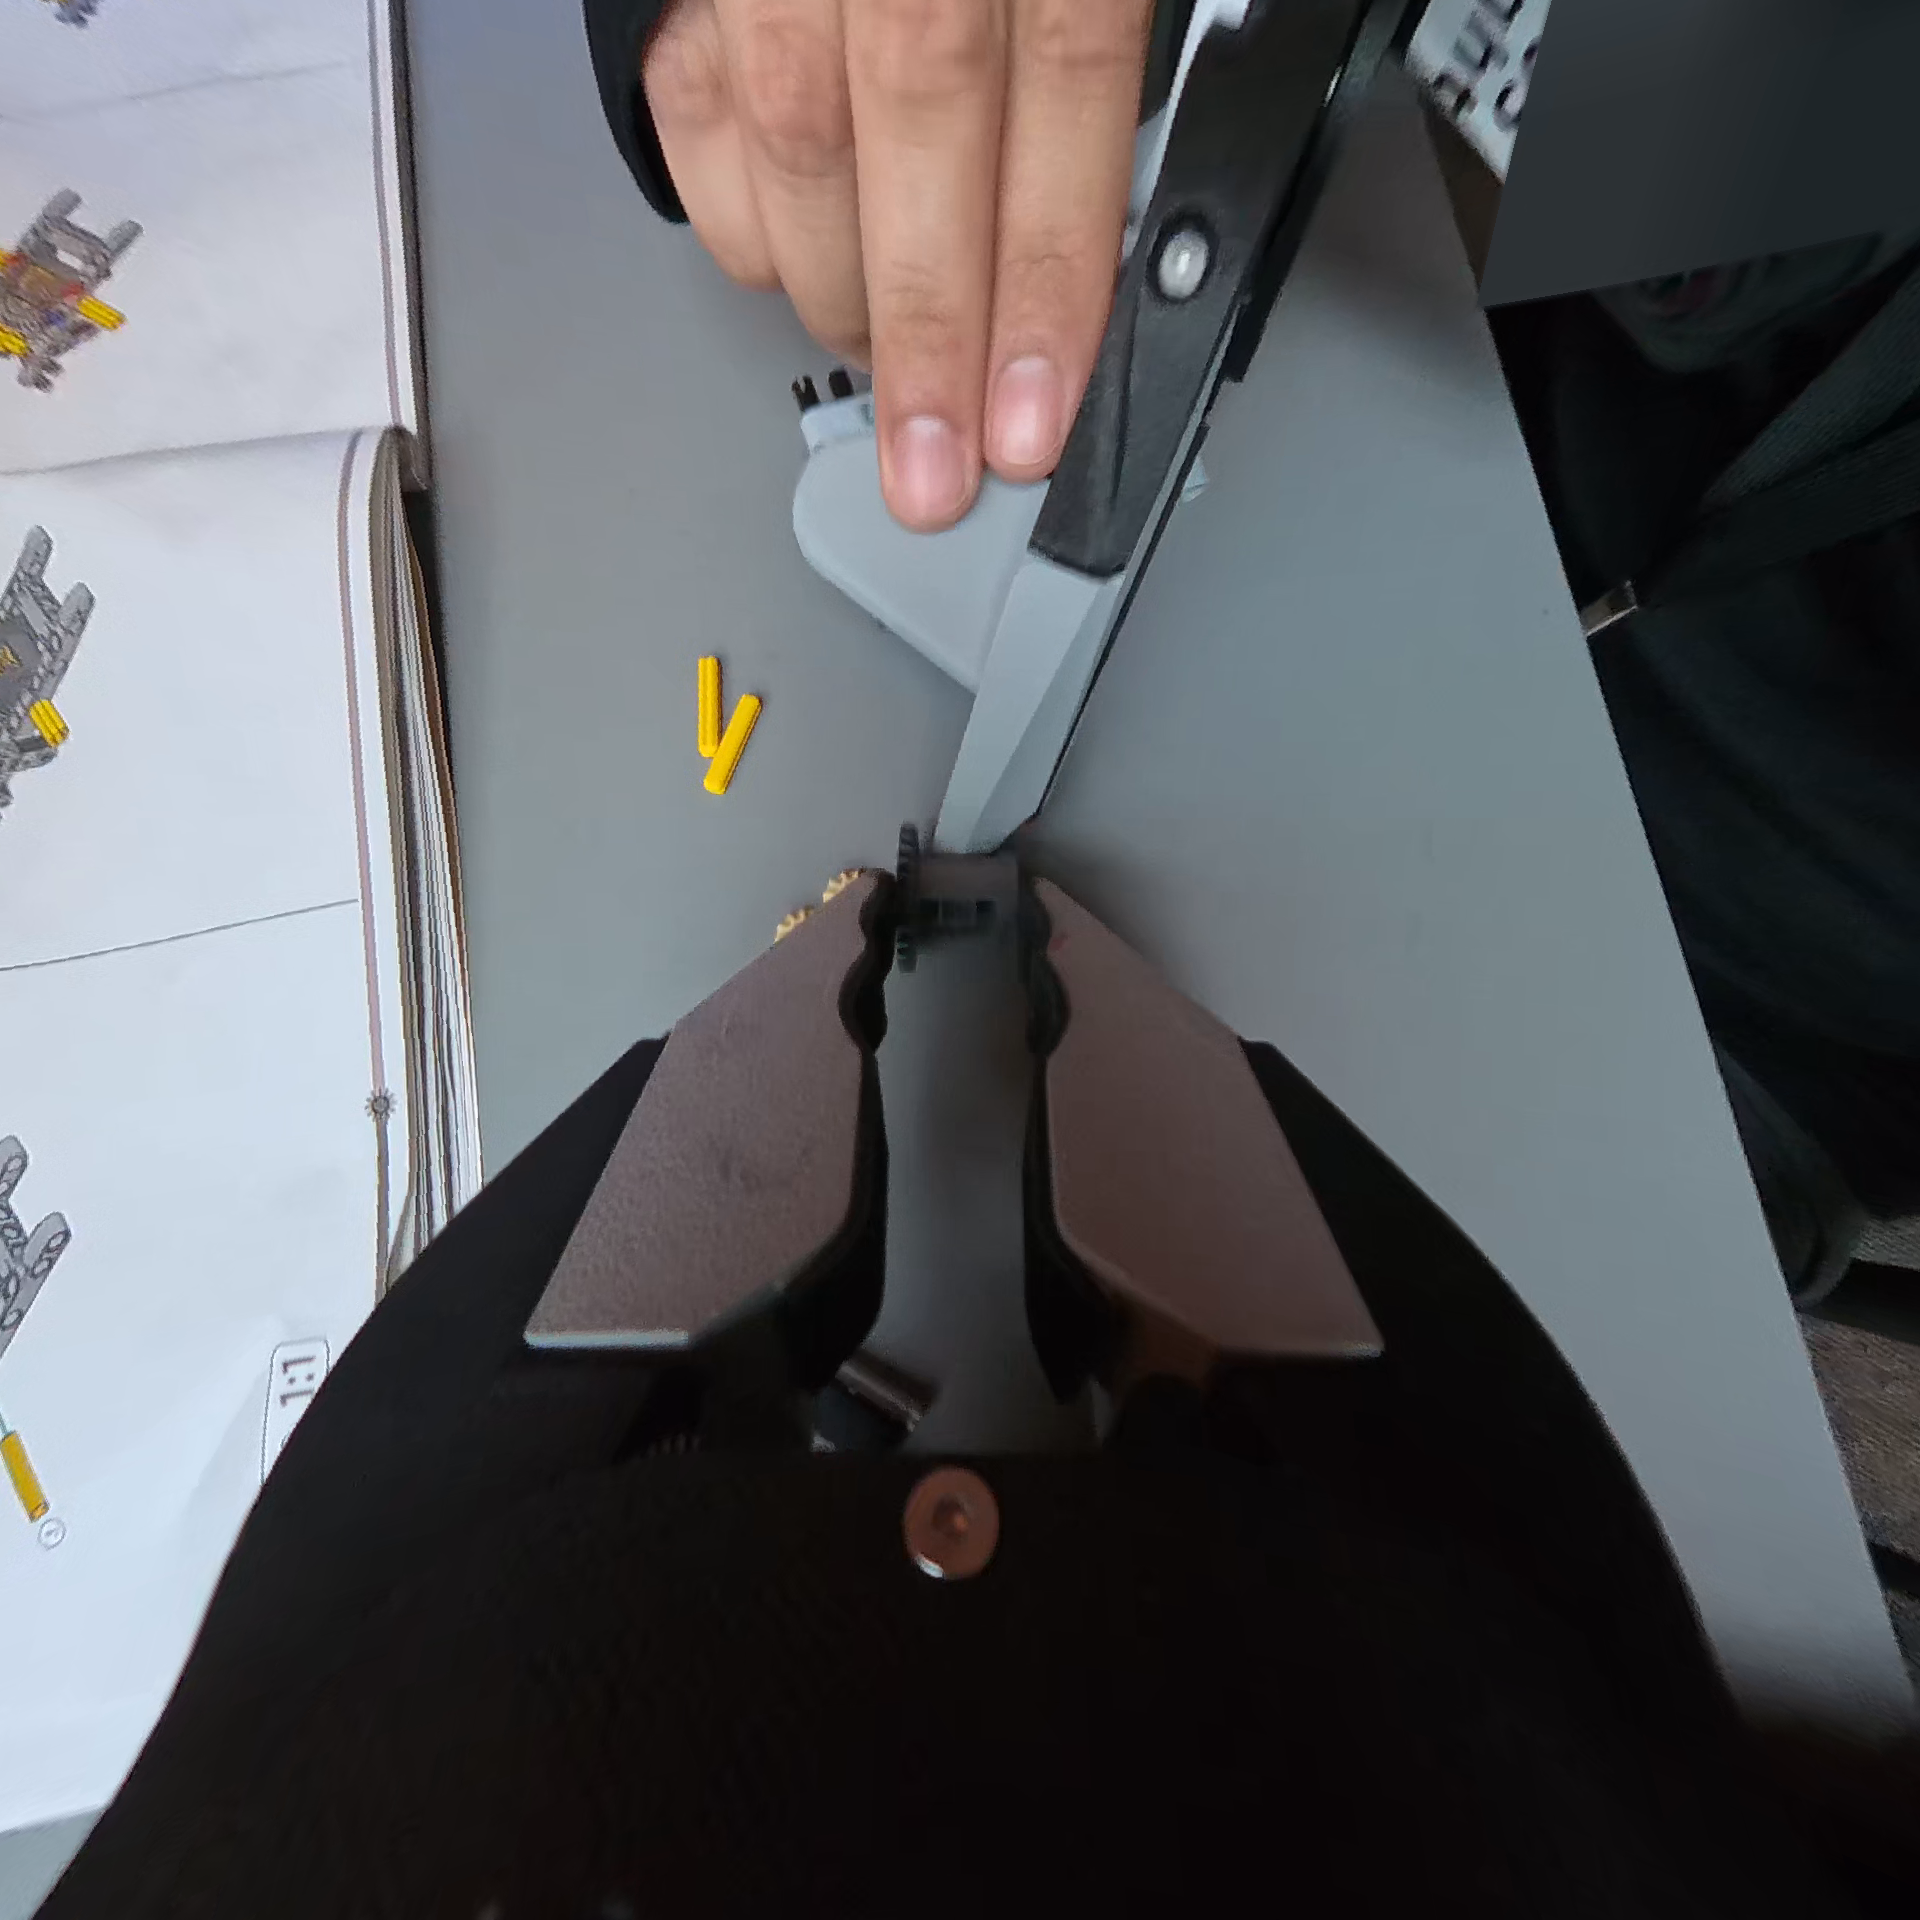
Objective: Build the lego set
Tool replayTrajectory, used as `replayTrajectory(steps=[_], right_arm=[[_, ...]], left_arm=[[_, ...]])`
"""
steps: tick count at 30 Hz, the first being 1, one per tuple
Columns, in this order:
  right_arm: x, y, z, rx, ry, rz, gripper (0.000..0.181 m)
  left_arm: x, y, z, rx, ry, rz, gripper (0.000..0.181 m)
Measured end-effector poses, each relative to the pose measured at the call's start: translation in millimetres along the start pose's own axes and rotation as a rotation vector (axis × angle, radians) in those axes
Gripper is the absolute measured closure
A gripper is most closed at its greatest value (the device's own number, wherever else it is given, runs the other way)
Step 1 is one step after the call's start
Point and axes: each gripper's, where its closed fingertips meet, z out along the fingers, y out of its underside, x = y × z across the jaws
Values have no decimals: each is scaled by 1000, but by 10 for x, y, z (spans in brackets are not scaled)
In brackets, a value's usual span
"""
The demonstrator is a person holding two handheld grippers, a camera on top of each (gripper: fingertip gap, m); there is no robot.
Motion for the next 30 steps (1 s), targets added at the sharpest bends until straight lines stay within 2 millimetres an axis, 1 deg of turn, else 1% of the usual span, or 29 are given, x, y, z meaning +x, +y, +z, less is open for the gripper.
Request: replayTrajectory(steps=[2, 5, 14, 21, 24, 27, 30], right_arm=[[3, 1, 1, -3, 13, -20, 180], [3, 36, 2, -13, 16, -27, 180], [27, 61, -14, -19, 27, -26, 180], [44, -4, -40, 7, 27, -9, 180], [26, 15, -15, -6, 28, -14, 180], [51, 23, -8, -13, 40, -5, 180], [69, 17, -13, -8, 43, 4, 180]], left_arm=[[4, -51, -22, 30, 5, -6, 161], [-17, 20, -31, 11, -6, -8, 161], [-7, 59, -63, 45, 20, -15, 161], [19, 85, -91, 63, 36, -14, 161], [9, 115, -122, 64, 39, -37, 161], [3, 176, -156, 51, 40, -49, 161], [-11, 240, -130, 6, 22, -40, 161]])
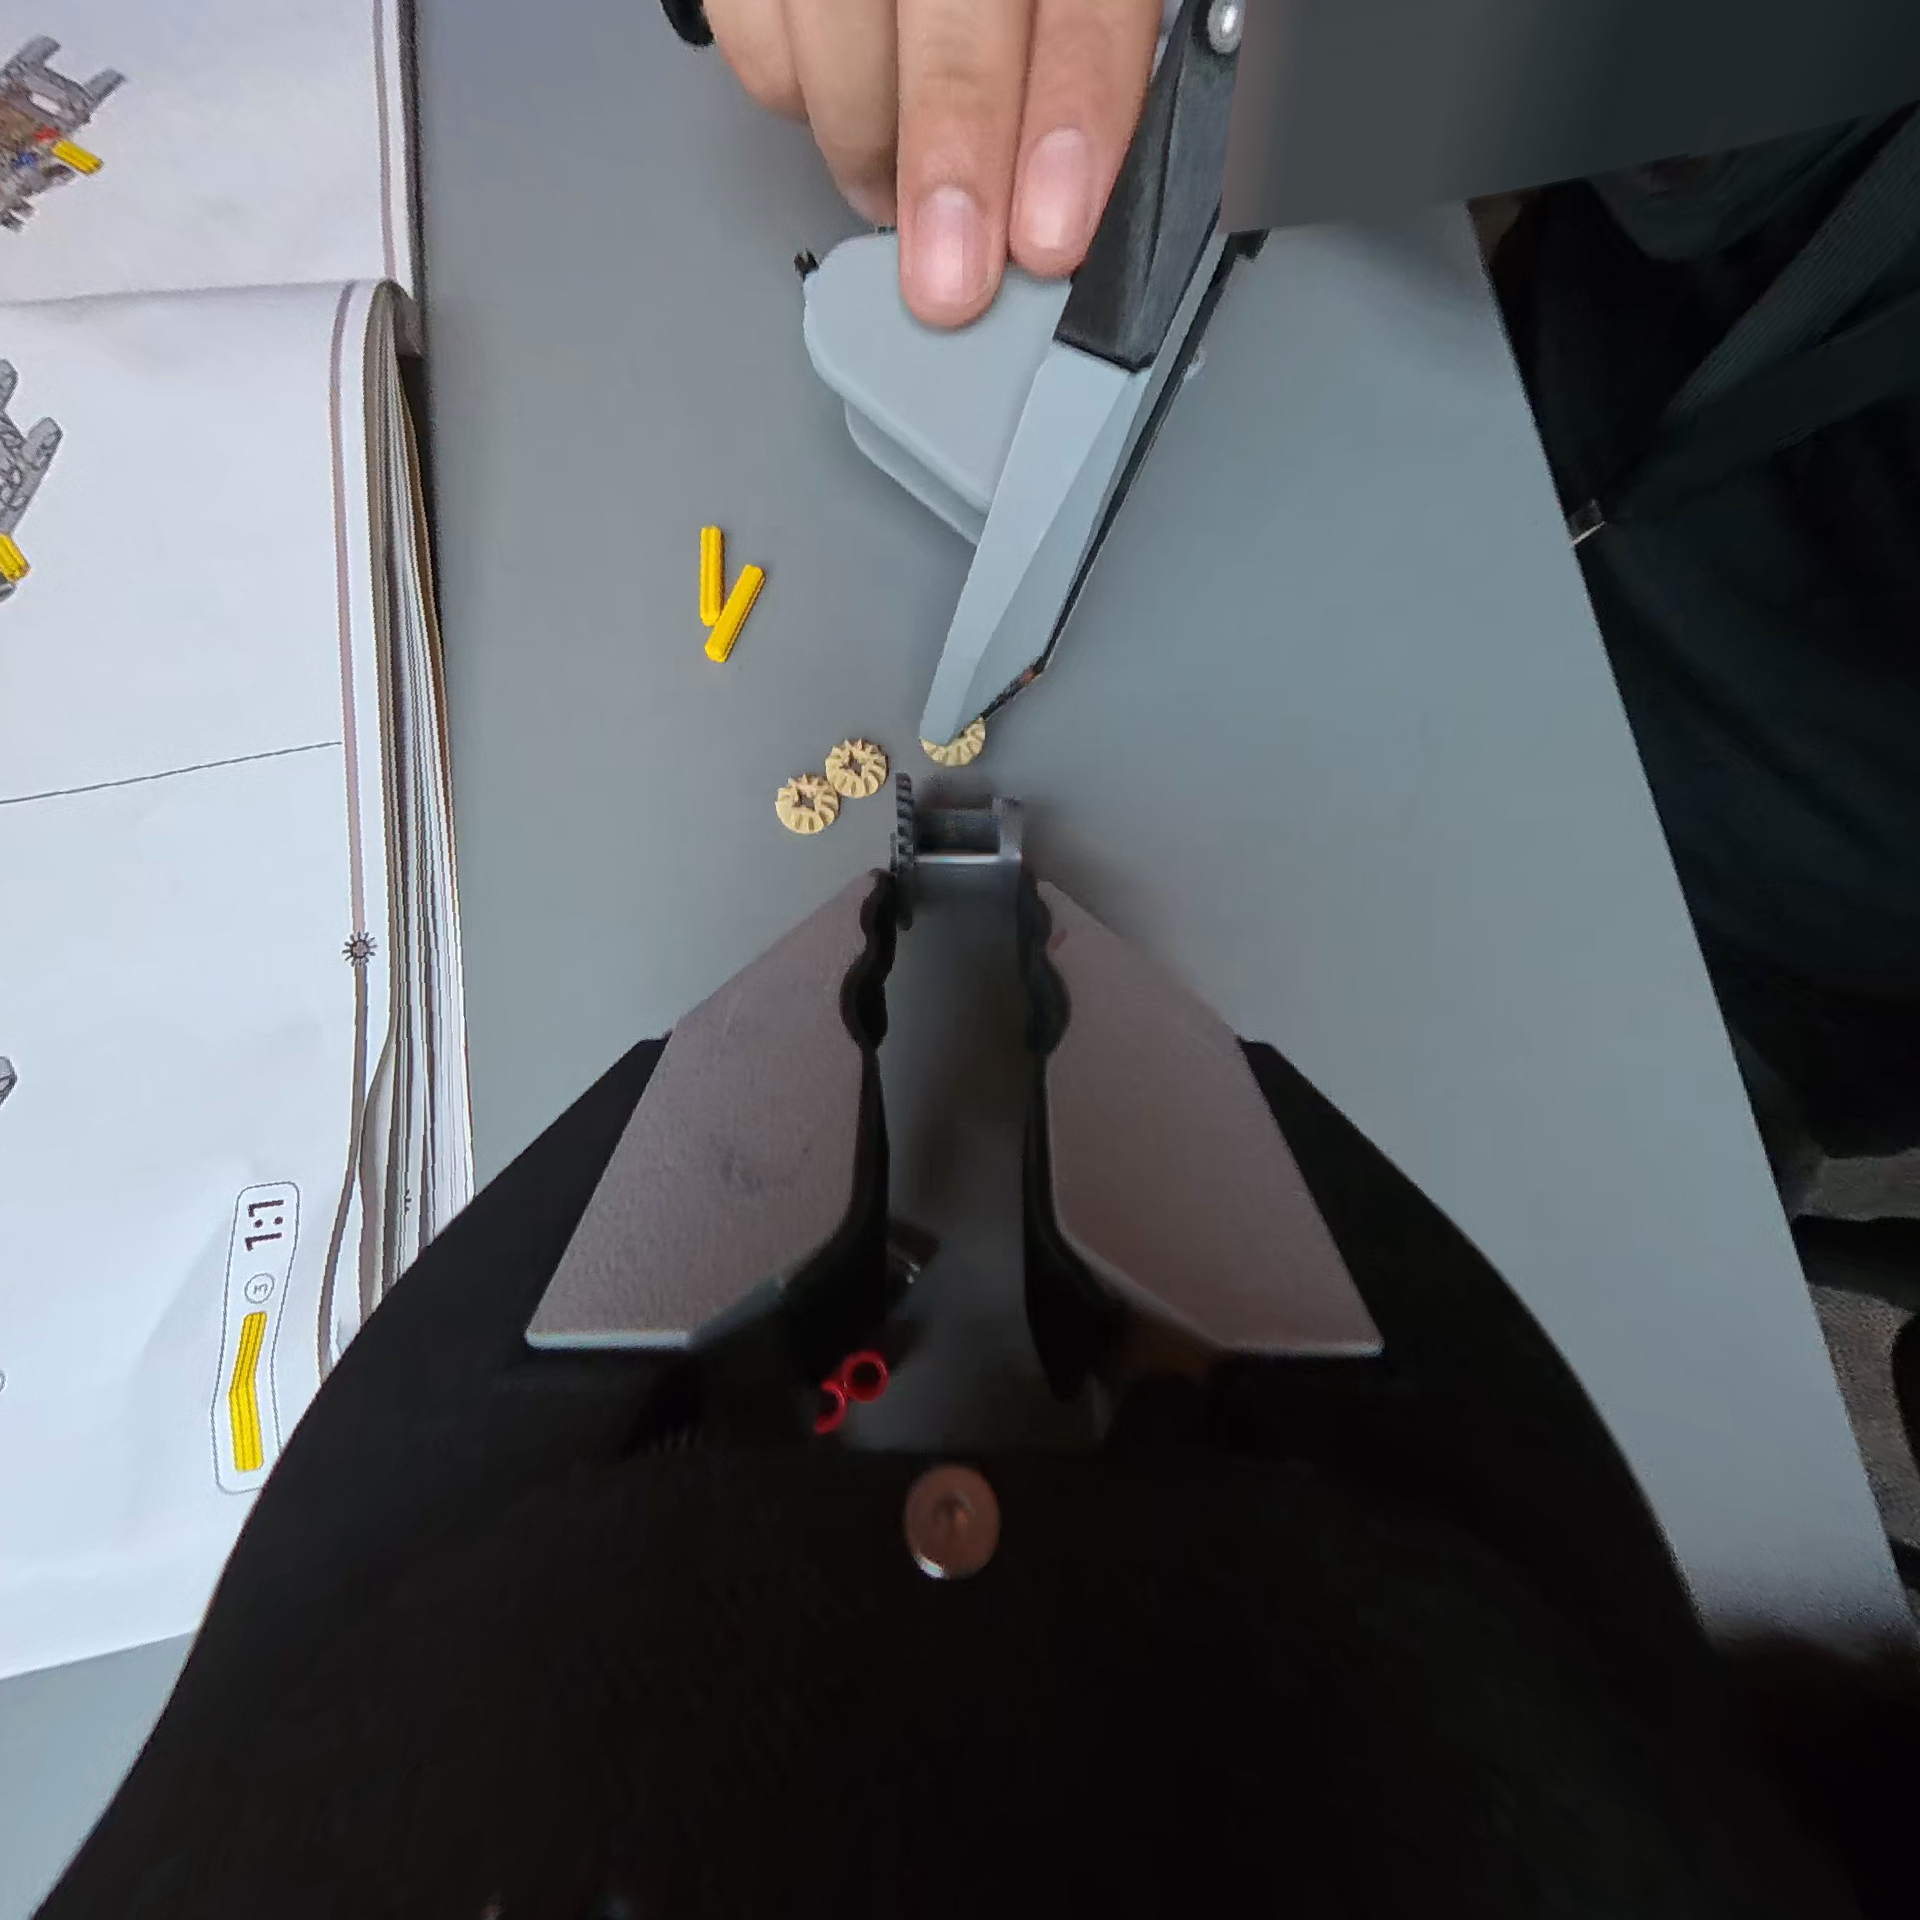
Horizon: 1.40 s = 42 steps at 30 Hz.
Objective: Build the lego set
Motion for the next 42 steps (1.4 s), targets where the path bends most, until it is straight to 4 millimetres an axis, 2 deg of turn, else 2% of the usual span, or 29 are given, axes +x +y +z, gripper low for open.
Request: replayTrajectory(steps=[4, 10, 18, 23, 32, 42], right_arm=[[31, -20, -20, 12, 14, 3, 180], [92, -49, -44, 25, 35, 8, 180], [13, -21, -6, 6, 11, -14, 180], [114, -16, -60, 32, 34, 23, 181], [22, -30, -15, 29, 17, -3, 181], [-56, -39, -9, 37, -10, -17, 177]], left_arm=[[25, 11, 60, -35, -2, 29, 161], [19, -40, 28, -2, 1, 17, 161], [28, -69, 82, -12, -3, 31, 161], [27, -78, 67, 0, 0, 24, 161], [37, -182, 108, 27, -5, 38, 161], [23, -203, 149, 36, 1, 12, 159]])
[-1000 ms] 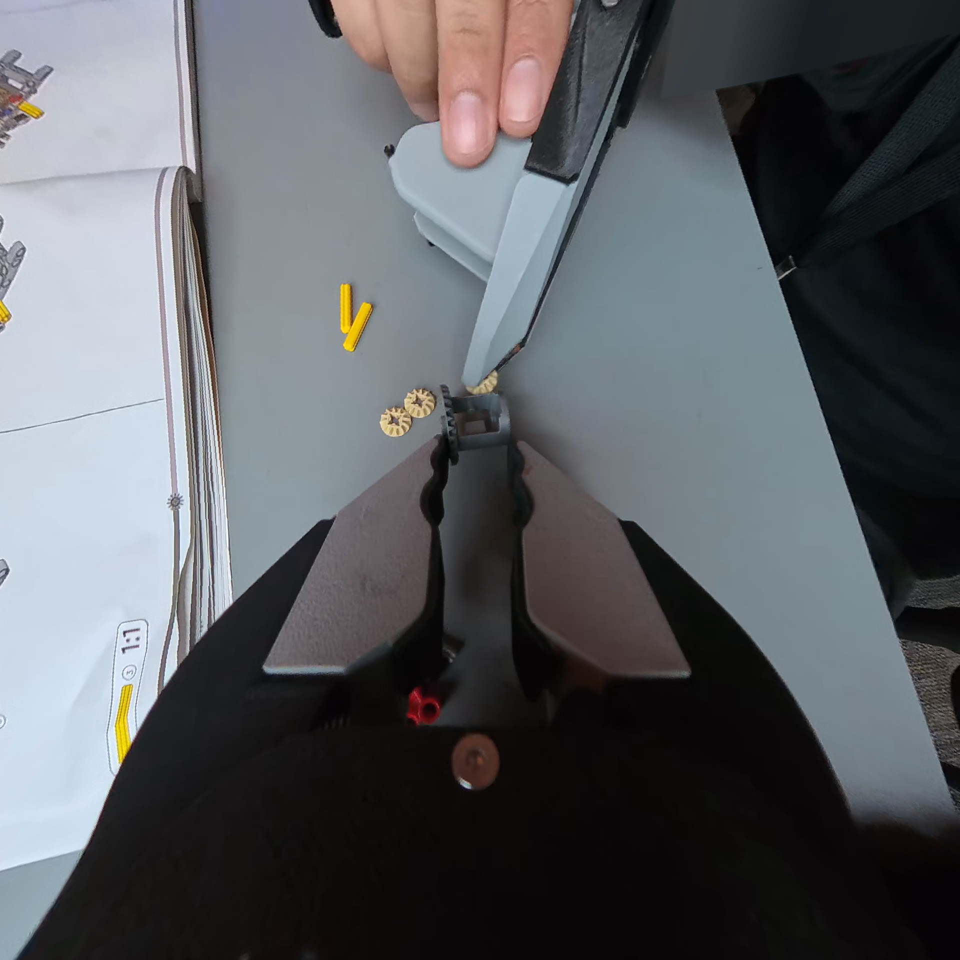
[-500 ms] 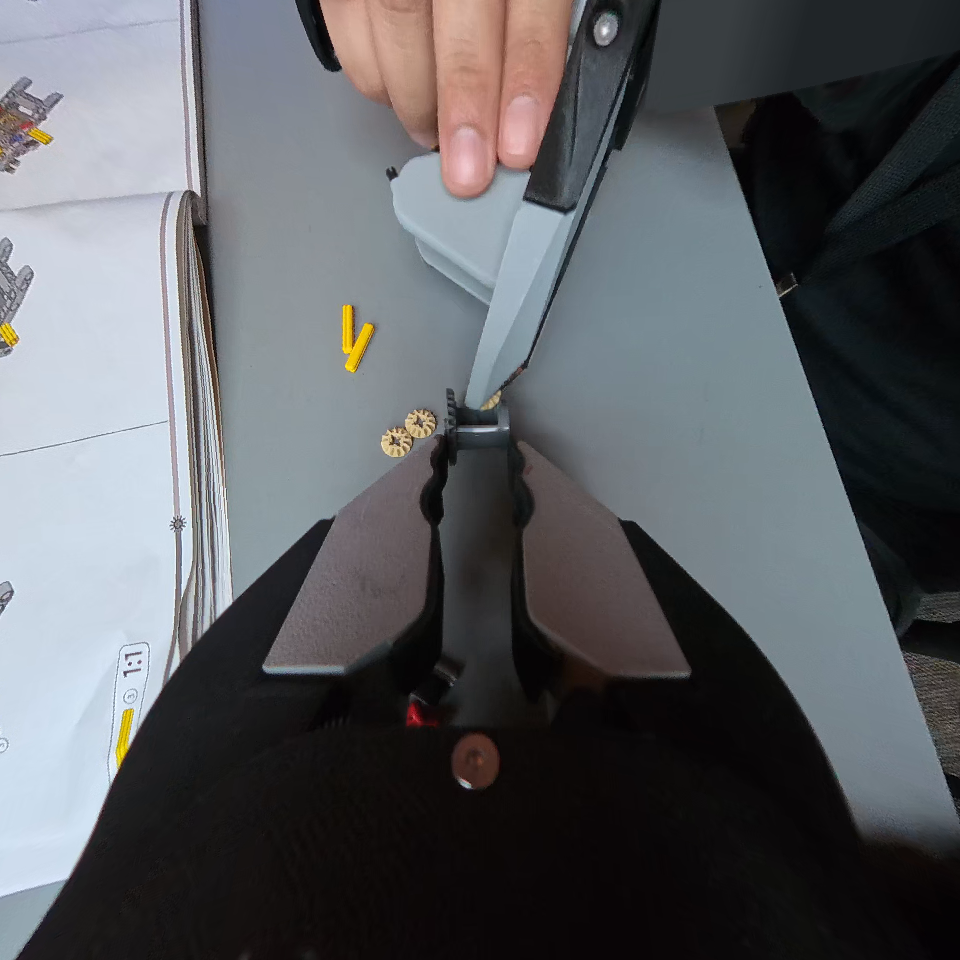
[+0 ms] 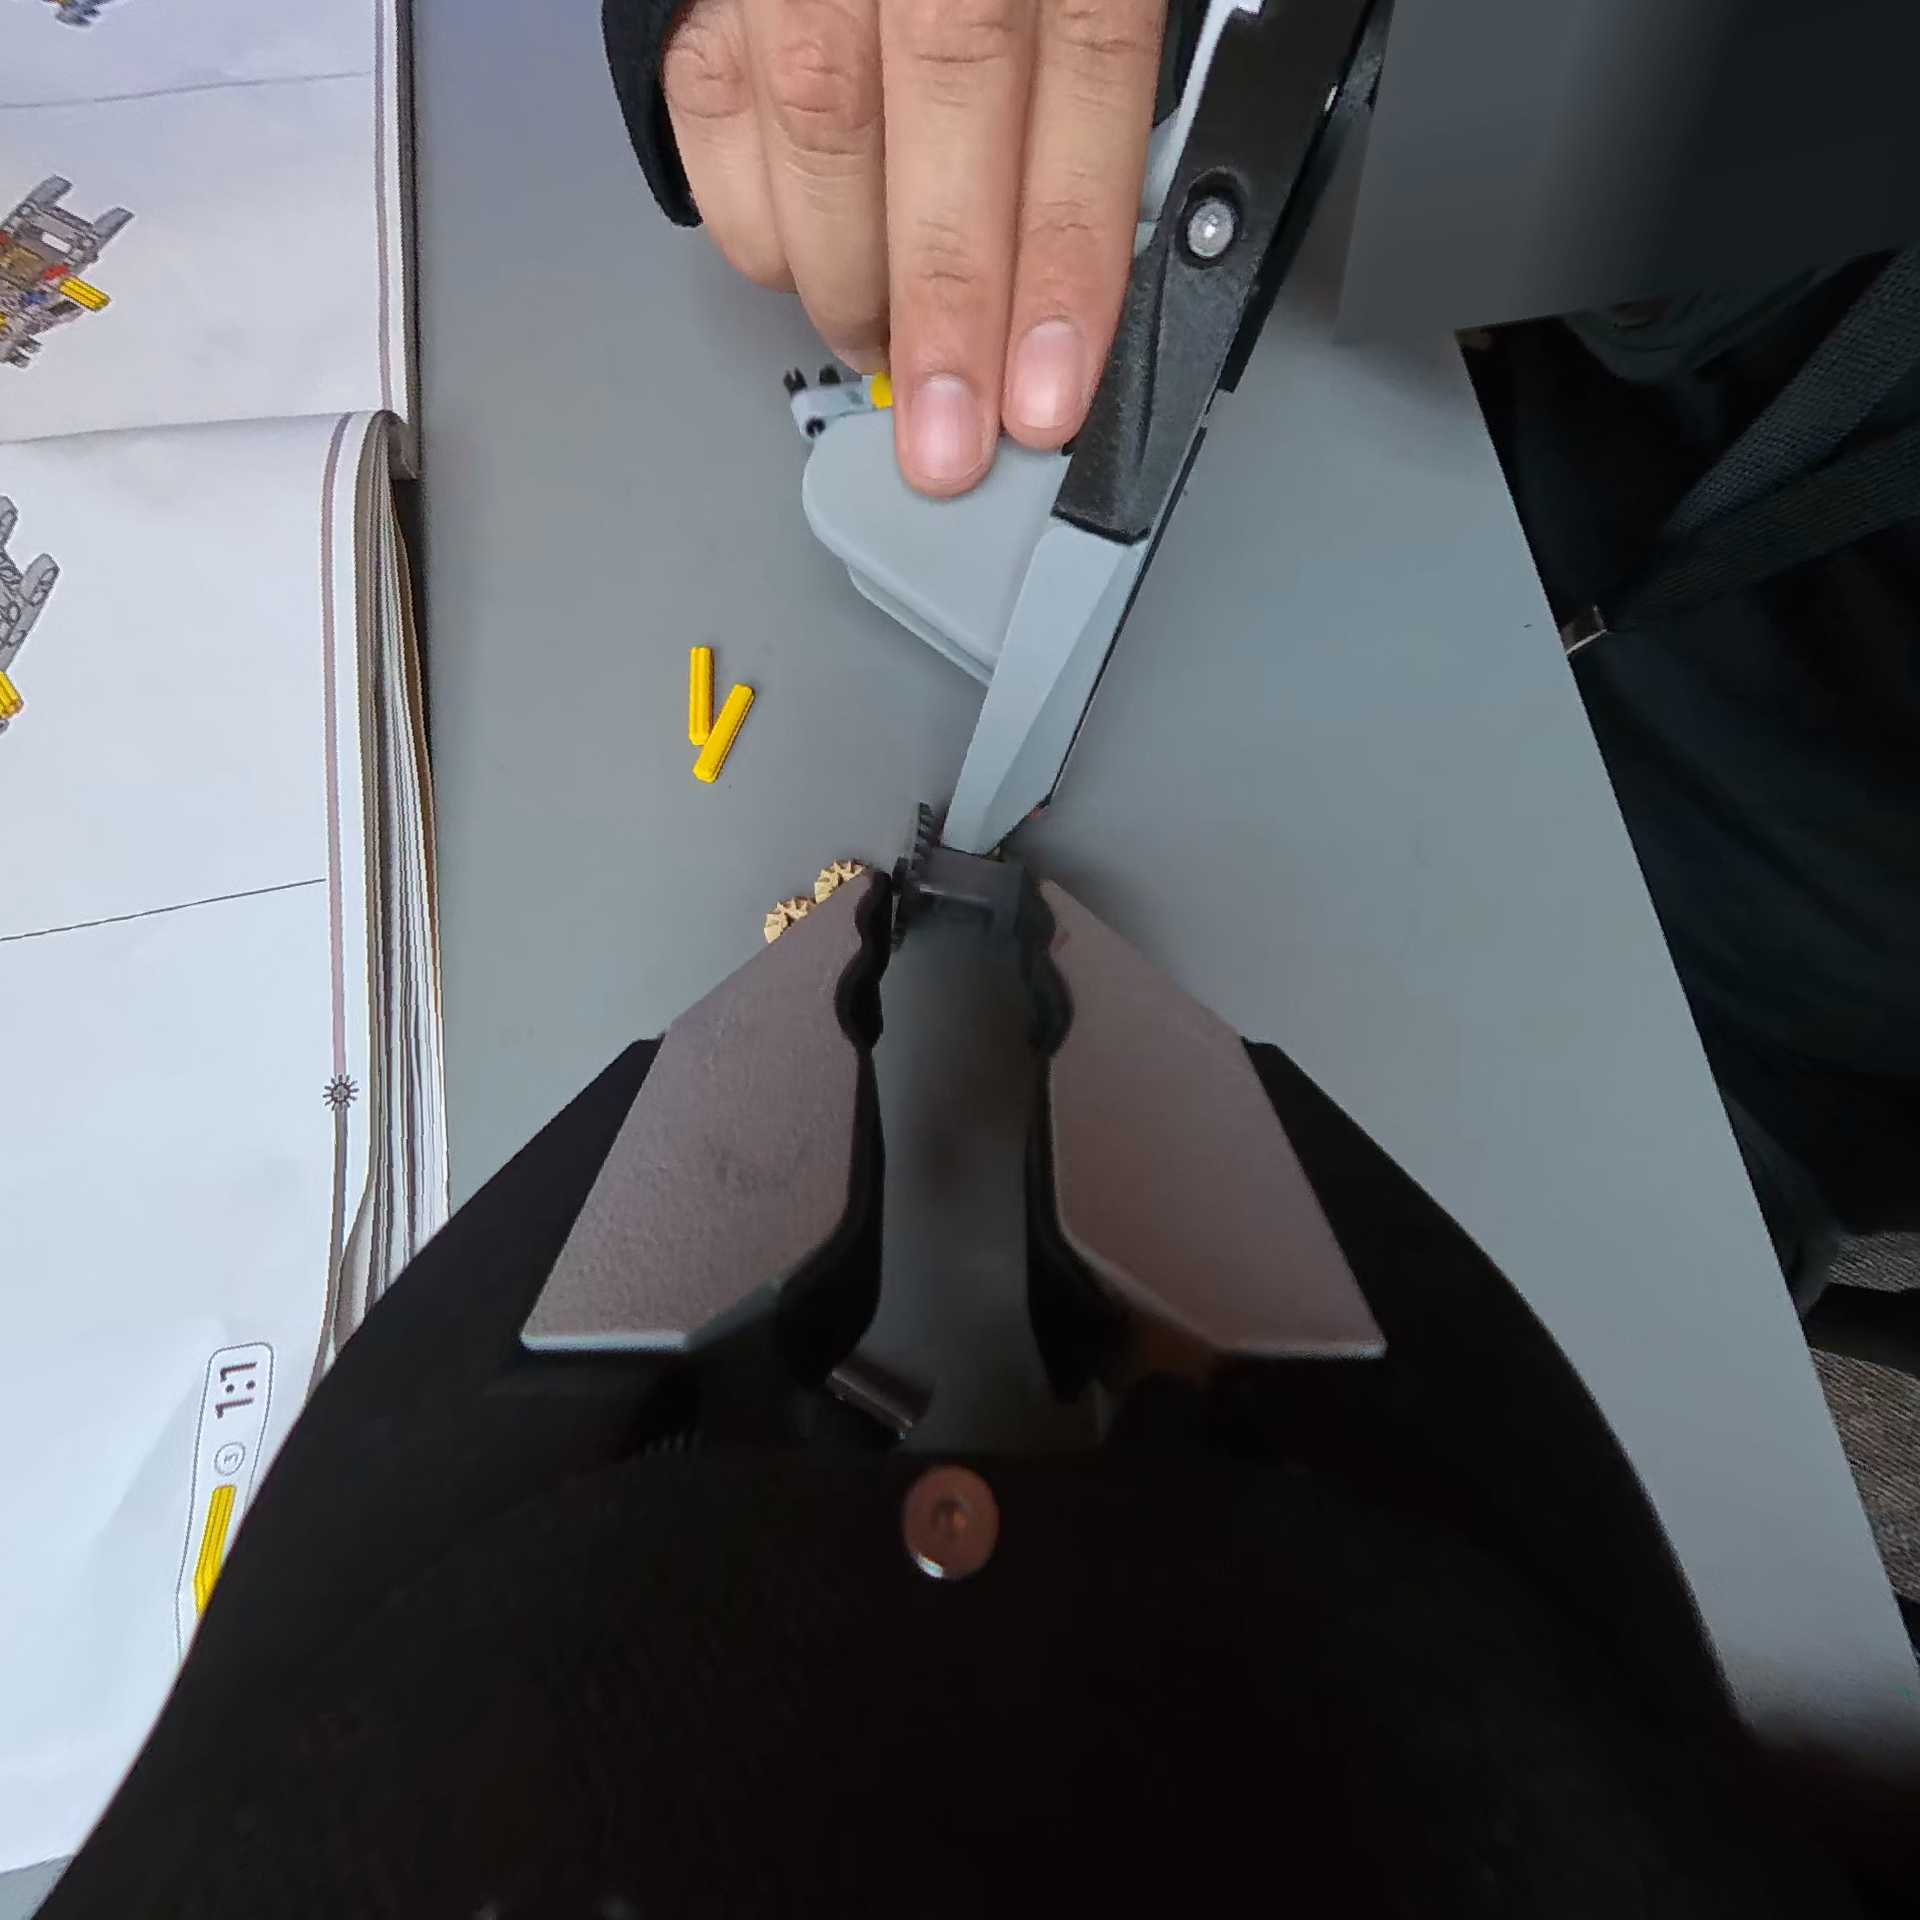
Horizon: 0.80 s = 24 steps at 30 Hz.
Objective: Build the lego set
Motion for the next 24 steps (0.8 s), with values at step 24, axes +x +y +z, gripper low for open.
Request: replayTrajectory(steps=[24], right_arm=[[-13, 47, -83, 23, -47, 17, 176]], left_arm=[[-24, 33, -20, 5, 9, -29, 159]])
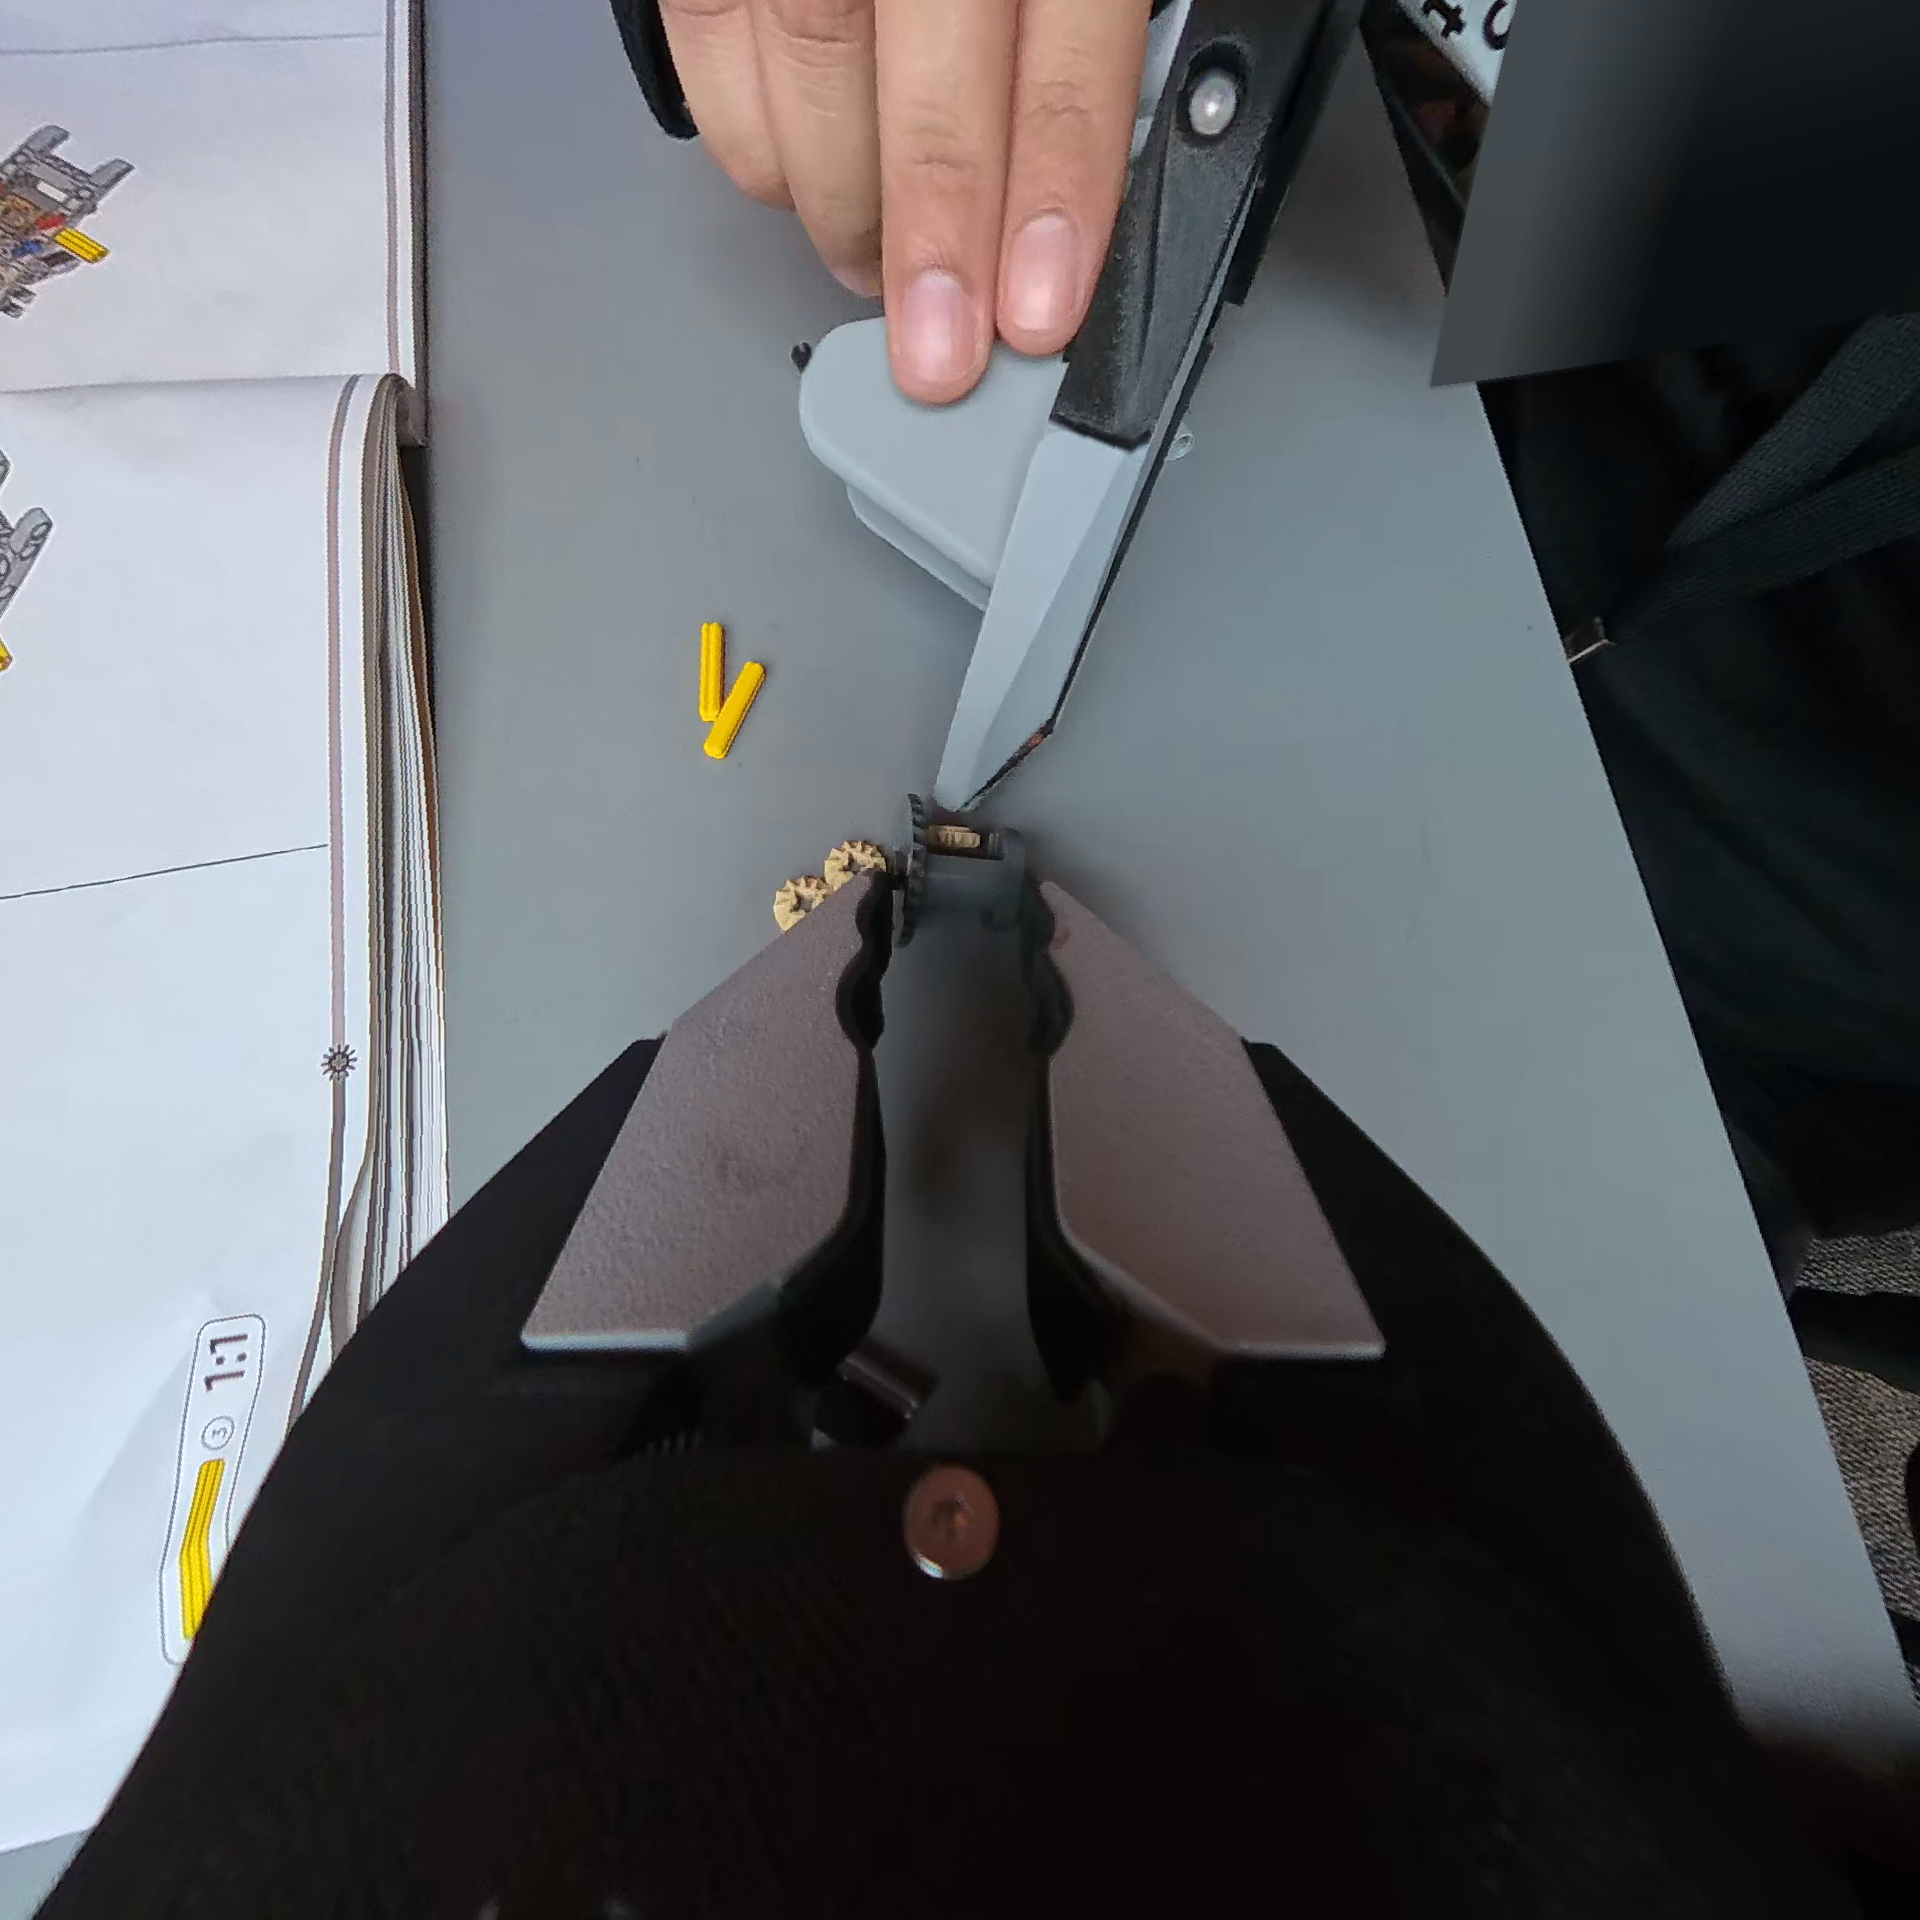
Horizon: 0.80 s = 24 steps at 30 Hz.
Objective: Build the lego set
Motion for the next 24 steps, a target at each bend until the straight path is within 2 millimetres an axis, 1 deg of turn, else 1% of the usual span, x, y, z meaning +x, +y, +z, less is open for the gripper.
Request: replayTrajectory(steps=[3, 5, 9, 12, 16, 20, 24], right_arm=[[-19, -3, -17, 10, -17, 10, 174], [17, 2, -37, 20, -19, 39, 173], [48, -31, -55, 75, -90, 186, 169], [47, 10, -27, 77, -127, 227, 168], [10, 4, 5, 70, -126, 203, 169], [-16, 11, 37, 30, -68, 92, 175], [-27, 8, 16, 33, -86, 96, 175]], left_arm=[[-1, 8, -8, 0, 3, -3, 159], [-2, 12, -13, -2, 4, -6, 159], [7, 6, -13, -1, 20, -18, 159], [-1, -9, 1, 2, 24, -33, 159], [-20, -20, 11, 6, 14, -33, 160], [-8, -31, 29, 9, 22, -35, 160], [-9, -18, 18, 4, 20, -34, 160]])
